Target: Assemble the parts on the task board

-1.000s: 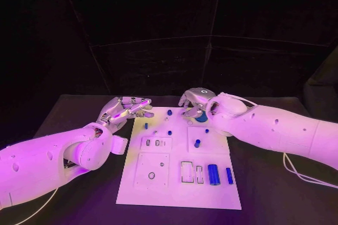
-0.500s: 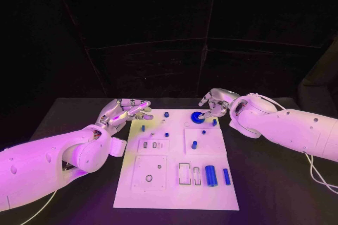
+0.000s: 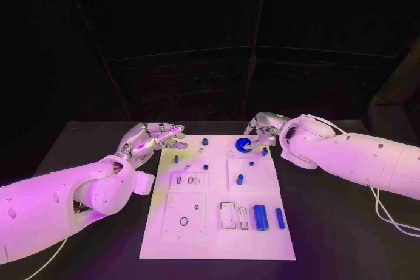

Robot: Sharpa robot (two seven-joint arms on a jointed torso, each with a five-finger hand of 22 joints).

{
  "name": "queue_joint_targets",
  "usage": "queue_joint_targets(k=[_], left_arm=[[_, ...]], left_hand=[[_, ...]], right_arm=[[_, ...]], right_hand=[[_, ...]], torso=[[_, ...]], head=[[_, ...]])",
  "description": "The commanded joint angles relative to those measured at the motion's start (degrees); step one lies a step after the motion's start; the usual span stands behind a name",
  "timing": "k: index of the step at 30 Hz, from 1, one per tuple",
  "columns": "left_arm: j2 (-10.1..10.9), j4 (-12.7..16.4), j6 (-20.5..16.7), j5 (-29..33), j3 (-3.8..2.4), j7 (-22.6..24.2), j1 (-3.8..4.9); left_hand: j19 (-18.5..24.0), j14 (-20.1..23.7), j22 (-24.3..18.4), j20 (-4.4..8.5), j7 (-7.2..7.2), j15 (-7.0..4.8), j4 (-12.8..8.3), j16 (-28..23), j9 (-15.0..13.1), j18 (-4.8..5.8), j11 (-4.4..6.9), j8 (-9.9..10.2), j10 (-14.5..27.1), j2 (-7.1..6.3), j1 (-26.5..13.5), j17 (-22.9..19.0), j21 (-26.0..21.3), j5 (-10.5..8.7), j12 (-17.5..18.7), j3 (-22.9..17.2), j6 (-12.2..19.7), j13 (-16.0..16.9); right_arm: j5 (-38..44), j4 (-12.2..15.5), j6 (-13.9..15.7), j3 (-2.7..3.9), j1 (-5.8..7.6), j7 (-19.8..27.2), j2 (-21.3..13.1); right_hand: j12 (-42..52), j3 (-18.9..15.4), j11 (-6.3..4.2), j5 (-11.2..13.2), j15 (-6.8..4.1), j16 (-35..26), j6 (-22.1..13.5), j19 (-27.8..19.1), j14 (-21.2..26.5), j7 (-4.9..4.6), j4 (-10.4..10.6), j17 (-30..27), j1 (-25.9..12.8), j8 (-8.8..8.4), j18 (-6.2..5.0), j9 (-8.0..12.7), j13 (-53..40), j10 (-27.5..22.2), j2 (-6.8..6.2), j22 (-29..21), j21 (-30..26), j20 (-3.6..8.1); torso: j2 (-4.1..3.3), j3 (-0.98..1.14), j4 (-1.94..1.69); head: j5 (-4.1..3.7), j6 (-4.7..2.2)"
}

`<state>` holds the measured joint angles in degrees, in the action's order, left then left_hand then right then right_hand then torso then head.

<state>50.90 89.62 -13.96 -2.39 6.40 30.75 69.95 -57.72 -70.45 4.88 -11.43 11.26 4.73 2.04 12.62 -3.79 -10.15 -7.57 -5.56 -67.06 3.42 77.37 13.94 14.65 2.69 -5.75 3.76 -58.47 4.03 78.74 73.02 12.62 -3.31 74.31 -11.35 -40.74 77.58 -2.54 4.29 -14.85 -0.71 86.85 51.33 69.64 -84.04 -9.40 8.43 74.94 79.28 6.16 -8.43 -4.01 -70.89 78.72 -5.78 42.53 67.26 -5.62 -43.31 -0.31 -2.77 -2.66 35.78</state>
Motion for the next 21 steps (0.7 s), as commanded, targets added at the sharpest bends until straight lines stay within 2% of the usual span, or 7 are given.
queue_joint_targets(k=[1,5,8,15,21], left_arm=[[-0.2,-0.1,0.8,0.1,-0.04,0.3,0.08],[-0.3,-0.2,0.7,0.1,-0.04,0.2,0.07],[-0.3,-0.2,0.7,0.1,-0.04,0.2,0.07],[-0.3,-0.2,0.7,0.1,-0.04,0.2,0.07],[-0.3,-0.3,0.7,0.1,-0.04,0.2,0.07]], left_hand=[[-0.3,-0.3,-0.1,0.04,0.04,-0.15,-0.4,-0.2,0.0,-0.47,-0.04,0.3,-0.4,0.52,0.0,0.1,-0.2,0.14,0.3,0.1,-0.3,-0.1],[-0.3,-0.3,-0.1,0.04,0.05,-0.15,-0.4,-0.2,0.0,-0.46,-0.05,0.3,-0.4,0.53,0.0,0.1,-0.2,0.14,0.4,0.1,-0.3,-0.1],[-0.3,-0.3,-0.1,0.04,0.05,-0.15,-0.4,-0.2,0.0,-0.46,-0.05,0.3,-0.4,0.53,0.0,0.1,-0.2,0.14,0.4,0.1,-0.3,-0.1],[-0.3,-0.2,-0.2,0.06,0.06,-0.14,-0.7,-0.4,0.0,-0.44,-0.06,0.4,-0.3,0.84,0.3,0.2,-0.3,0.14,0.6,-0.1,-0.3,-0.1],[-0.3,-0.2,-0.2,0.06,0.06,-0.14,-0.7,-0.4,0.0,-0.44,-0.06,0.4,-0.3,0.84,0.3,0.2,-0.3,0.14,0.6,-0.1,-0.3,-0.1]], right_arm=[[1.4,-0.6,-2.3,0.06,0.09,-0.6,0.5],[2.0,-1.2,-2.8,0.05,0.07,-0.8,1.0],[2.7,-1.7,-3.3,0.05,0.06,-1.2,1.4],[3.4,-2.8,-4.2,0.05,0.04,-1.8,2.0],[3.6,-3.2,-5.2,0.05,0.04,-1.8,2.4]], right_hand=[[0.6,0.4,-0.04,-0.5,0.49,0.3,0.4,0.3,-4.4,0.09,0.1,6.7,1.3,0.49,0.02,-0.1,-0.8,0.4,0.30,0.3,0.5,-0.12],[1.1,0.5,-0.07,-0.5,0.48,0.5,0.5,0.5,-4.5,0.12,-0.1,7.0,1.6,0.60,0.08,-0.1,-1.4,0.7,0.48,0.6,0.7,-0.10],[1.6,0.7,-0.08,-0.3,0.47,0.6,0.5,0.6,-4.5,0.12,-0.3,7.3,1.9,0.68,0.13,-0.1,-2.2,1.1,0.73,0.9,0.9,-0.09],[2.3,1.4,-0.06,0.5,0.48,0.7,0.6,0.7,-4.6,0.10,-1.2,7.6,3.1,0.84,0.18,0.0,-3.3,1.5,1.32,1.2,1.2,-0.08],[3.2,1.8,-0.09,0.9,0.47,0.7,1.0,0.7,-4.6,0.15,-1.5,7.7,3.4,1.14,0.20,-0.1,-4.7,2.4,1.79,1.3,1.3,-0.09]], torso=[[0.01,-0.08,-0.04],[-0.03,-0.07,-0.16],[0.02,-0.09,-0.08],[0.01,-0.06,-0.15],[-0.03,-0.02,-0.10]], head=[[0.37,-0.06],[0.49,0.11],[0.53,0.28],[0.20,0.48],[0.31,0.55]])
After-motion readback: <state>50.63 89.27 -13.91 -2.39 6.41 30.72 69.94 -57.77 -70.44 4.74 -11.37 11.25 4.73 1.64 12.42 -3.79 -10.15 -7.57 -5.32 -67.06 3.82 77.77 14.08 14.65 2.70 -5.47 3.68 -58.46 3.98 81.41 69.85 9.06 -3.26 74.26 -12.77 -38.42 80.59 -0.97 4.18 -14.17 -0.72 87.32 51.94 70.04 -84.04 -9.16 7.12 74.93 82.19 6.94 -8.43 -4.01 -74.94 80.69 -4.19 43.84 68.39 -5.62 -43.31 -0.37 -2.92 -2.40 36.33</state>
